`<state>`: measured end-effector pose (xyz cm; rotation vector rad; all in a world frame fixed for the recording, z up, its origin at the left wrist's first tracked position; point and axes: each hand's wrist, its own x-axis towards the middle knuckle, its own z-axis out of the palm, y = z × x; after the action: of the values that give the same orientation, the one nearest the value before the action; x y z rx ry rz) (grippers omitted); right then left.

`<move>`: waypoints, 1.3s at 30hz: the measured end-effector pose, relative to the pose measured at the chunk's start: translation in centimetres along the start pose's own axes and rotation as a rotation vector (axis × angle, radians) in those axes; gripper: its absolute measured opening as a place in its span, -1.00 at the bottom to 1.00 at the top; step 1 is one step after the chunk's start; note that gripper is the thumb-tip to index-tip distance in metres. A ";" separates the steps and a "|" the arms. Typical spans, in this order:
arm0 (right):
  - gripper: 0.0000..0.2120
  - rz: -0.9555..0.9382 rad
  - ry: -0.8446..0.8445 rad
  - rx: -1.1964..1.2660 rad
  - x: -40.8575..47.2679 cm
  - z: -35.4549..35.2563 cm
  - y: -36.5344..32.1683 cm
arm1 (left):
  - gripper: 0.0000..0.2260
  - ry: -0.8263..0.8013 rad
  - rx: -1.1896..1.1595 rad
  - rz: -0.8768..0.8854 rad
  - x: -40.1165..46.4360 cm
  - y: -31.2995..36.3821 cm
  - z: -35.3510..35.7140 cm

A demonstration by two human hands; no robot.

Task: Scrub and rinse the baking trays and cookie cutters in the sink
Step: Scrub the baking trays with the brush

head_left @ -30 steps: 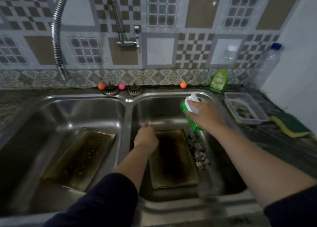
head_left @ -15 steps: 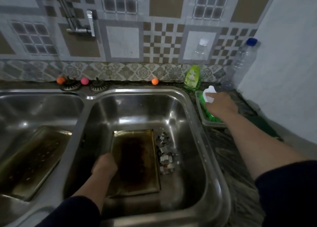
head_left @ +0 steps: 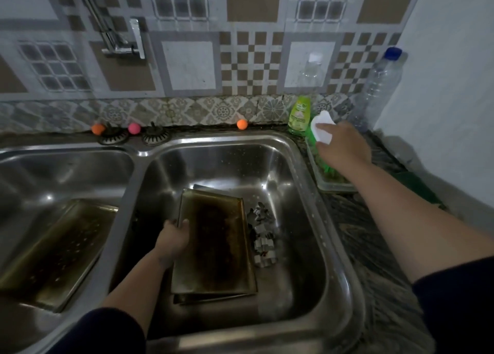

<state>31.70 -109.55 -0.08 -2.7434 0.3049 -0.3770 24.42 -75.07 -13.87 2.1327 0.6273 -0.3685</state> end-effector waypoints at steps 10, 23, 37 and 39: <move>-0.53 -0.244 -0.218 0.259 -9.0 5.0 -8.2 | -0.50 -0.287 -0.420 0.325 -2.4 0.0 -2.0; -0.52 -0.533 0.036 0.249 -12.7 6.4 -18.3 | -0.56 -0.013 -0.825 0.659 -5.3 5.2 -6.5; -0.49 -0.529 -0.008 0.094 -13.5 4.0 -18.4 | -0.53 0.091 -0.910 0.732 -4.5 5.2 -9.1; -0.50 -0.415 0.059 0.128 -9.2 2.6 -19.0 | -0.49 0.066 -0.851 0.776 -5.6 5.6 -8.0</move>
<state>26.86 -89.01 2.58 -2.6588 -0.2723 -0.5628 23.14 -73.12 -2.87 1.3996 -0.0659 0.3529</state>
